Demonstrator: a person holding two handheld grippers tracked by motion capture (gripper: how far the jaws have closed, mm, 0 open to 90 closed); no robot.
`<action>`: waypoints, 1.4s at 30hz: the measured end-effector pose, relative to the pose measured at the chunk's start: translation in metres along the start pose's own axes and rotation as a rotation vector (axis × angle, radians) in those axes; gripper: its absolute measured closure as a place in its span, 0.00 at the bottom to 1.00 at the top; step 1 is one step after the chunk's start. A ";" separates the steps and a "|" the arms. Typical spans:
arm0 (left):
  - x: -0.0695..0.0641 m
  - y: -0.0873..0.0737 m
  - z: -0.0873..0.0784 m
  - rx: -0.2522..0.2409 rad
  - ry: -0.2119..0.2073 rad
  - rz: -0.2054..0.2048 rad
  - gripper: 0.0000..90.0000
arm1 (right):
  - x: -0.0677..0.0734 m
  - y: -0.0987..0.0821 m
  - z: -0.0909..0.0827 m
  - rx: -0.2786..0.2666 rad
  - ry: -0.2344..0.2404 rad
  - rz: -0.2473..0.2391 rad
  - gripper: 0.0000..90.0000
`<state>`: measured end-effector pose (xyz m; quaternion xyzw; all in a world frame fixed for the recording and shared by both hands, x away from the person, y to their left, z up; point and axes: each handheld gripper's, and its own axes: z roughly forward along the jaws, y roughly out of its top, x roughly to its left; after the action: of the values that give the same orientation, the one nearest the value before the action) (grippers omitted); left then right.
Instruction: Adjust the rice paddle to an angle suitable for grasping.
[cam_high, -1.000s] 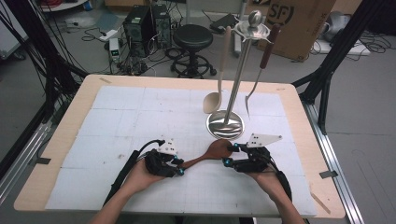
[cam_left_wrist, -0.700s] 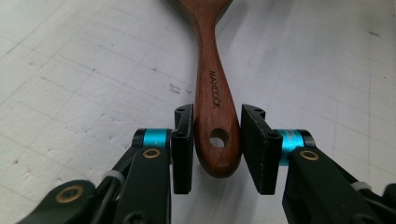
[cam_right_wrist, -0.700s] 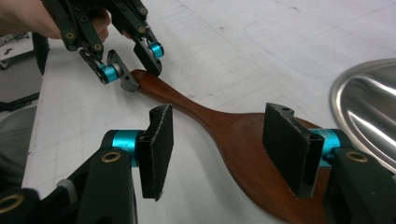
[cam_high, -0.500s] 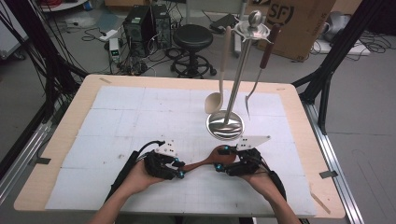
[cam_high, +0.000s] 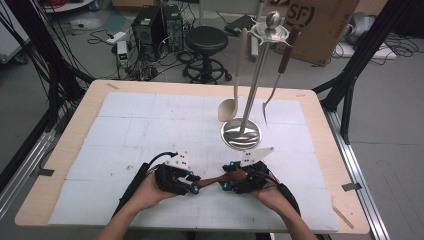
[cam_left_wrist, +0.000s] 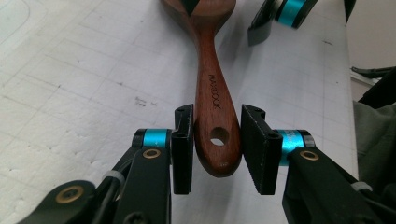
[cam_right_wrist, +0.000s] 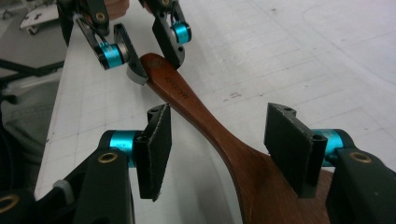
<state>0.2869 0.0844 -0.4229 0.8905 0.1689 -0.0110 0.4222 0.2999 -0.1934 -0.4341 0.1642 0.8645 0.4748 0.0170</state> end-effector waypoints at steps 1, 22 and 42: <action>-0.001 0.000 0.000 -0.006 -0.003 -0.004 0.74 | 0.001 0.000 0.001 0.008 0.006 -0.001 0.46; -0.004 0.005 0.001 -0.013 -0.023 0.016 0.74 | 0.004 -0.001 0.019 0.081 0.033 -0.022 0.47; -0.003 0.006 0.000 -0.023 -0.019 0.008 0.74 | 0.006 0.001 0.023 0.104 0.019 -0.059 0.54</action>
<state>0.2861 0.0800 -0.4176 0.8861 0.1615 -0.0158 0.4342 0.2989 -0.1718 -0.4451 0.1348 0.8926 0.4300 0.0140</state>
